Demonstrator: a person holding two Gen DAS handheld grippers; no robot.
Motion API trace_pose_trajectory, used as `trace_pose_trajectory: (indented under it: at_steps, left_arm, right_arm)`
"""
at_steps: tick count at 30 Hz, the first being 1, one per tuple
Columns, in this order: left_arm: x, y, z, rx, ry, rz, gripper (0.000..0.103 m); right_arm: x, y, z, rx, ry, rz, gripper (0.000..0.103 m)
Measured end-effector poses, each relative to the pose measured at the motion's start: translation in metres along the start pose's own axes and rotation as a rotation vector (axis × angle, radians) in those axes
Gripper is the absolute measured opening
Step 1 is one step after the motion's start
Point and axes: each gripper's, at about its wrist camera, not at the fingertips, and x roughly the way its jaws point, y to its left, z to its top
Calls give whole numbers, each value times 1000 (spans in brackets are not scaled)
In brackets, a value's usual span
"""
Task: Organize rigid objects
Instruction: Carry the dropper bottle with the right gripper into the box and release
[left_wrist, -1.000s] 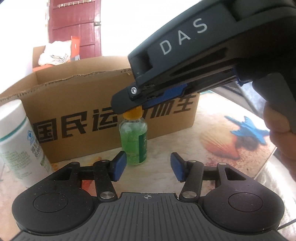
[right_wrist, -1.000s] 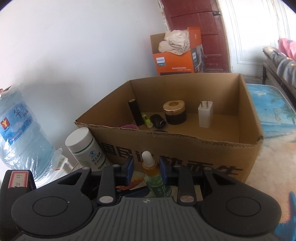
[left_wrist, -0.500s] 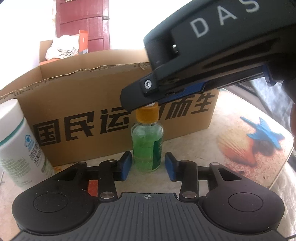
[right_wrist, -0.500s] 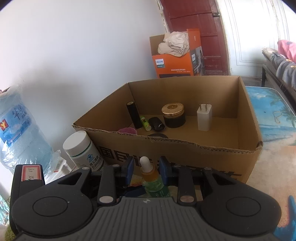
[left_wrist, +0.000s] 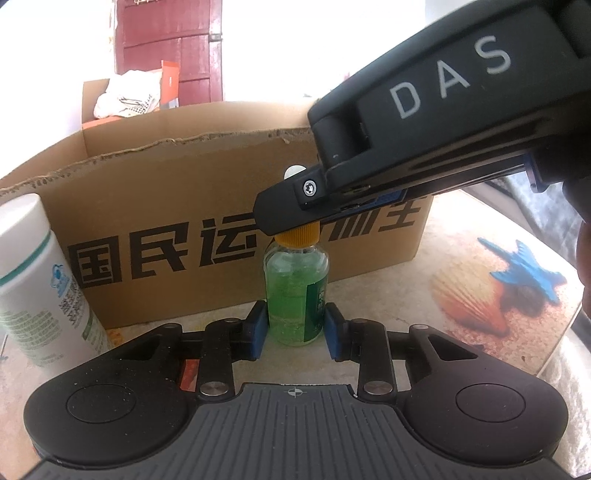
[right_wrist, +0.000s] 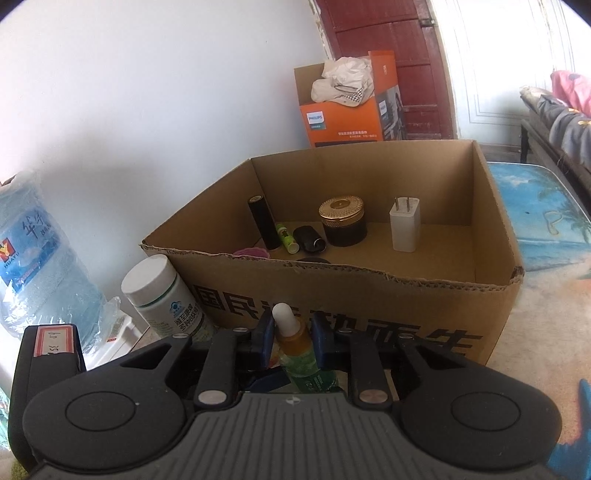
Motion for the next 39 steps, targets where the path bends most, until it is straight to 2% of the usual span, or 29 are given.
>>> trace_pose_trajectory:
  at_steps: [6,13,18,22,26,31,35,39]
  left_arm:
    - [-26,-1,8,-4,-43,23,31]
    - [-69,1,38,-13,-129,72,31]
    - [-80,12,70,-28,-160,54,31]
    - [-70,27,103,-67,-143,-3,31]
    - [-34,42,130,-119,-58,-64,31]
    - [27,56,154,-175,121,-101,31]
    - [66,65,162,-190,230,-96,31]
    - [90,67,164,-178,323,-84,31]
  right_arm:
    - [-21,17,8,-39,-38,26,23]
    - [-55,42,35,-126,-138,80,23]
    - [-63,44,66,-154,-177,120,24]
    - [-55,40,97,-183,-178,122,24]
    - [-22,18,129,-145,-108,115,24]
    - [32,-18,150,-62,19,101,24]
    - [70,-47,161,17,97,112,24]
    - [98,-68,164,84,163,125,24]
